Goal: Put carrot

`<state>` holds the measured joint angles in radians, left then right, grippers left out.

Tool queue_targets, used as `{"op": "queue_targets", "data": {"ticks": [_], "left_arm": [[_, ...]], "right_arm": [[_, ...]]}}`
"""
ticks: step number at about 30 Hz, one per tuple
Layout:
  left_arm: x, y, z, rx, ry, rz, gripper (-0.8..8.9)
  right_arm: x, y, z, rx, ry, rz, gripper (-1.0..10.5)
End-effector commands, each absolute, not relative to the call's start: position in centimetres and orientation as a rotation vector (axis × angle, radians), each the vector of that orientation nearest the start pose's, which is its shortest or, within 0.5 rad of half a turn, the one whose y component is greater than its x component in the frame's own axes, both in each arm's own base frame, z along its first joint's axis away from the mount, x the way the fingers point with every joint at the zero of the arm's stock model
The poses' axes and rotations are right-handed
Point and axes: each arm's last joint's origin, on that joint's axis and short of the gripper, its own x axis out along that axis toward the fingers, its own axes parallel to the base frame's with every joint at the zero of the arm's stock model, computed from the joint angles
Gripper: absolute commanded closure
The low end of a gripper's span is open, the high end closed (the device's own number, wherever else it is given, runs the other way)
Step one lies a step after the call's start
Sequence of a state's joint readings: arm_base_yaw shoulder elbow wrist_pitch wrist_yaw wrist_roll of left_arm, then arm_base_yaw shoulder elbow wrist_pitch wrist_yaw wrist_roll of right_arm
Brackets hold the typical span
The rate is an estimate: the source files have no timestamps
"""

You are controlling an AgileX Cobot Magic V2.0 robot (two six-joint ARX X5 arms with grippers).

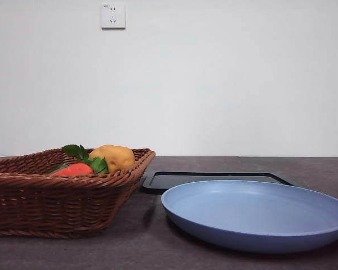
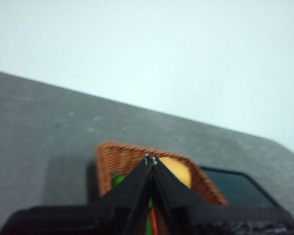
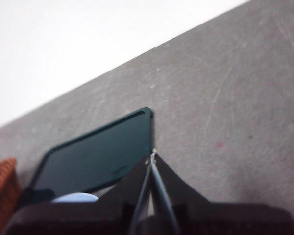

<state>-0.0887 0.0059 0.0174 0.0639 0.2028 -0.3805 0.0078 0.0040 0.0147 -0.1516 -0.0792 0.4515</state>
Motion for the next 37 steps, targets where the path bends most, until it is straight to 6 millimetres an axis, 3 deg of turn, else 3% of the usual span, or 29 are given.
{"op": "queue_targets", "data": {"ticks": [1, 8, 15, 21, 28, 33, 37], "left_arm": [[9.5, -1.5, 17.7, -0.391, -0.049, -0.35, 8.06], [9.4, -1.6, 18.1, -0.466, -0.005, -0.37, 8.06], [9.8, -1.6, 20.0, -0.449, 0.173, -0.33, 8.06], [11.3, -1.8, 22.5, -0.418, 0.279, -0.313, 8.06], [14.3, -2.5, 24.7, -0.324, 0.48, -0.459, 8.07], [16.4, -3.2, 25.4, -0.305, 0.675, -0.552, 8.07], [18.1, -4.0, 25.4, -0.286, 0.809, -0.615, 8.05]], "right_arm": [[9.6, 0.4, 15.3, 0.568, 0.159, 0.075, 9.4], [9.4, 0.8, 15.9, 0.582, 0.223, 0.194, 9.4], [9.3, 0.8, 18.6, 0.54, 0.328, 0.17, 9.4], [10.1, 0.8, 21.7, 0.439, 0.447, 0.159, 9.4], [12.2, 0.9, 24.4, 0.389, 0.626, 0.175, 9.4], [13.8, 1.2, 24.2, 0.376, 0.824, 0.258, 9.4], [15.8, 1.2, 22.3, 0.364, 1.019, 0.246, 9.3]]}}
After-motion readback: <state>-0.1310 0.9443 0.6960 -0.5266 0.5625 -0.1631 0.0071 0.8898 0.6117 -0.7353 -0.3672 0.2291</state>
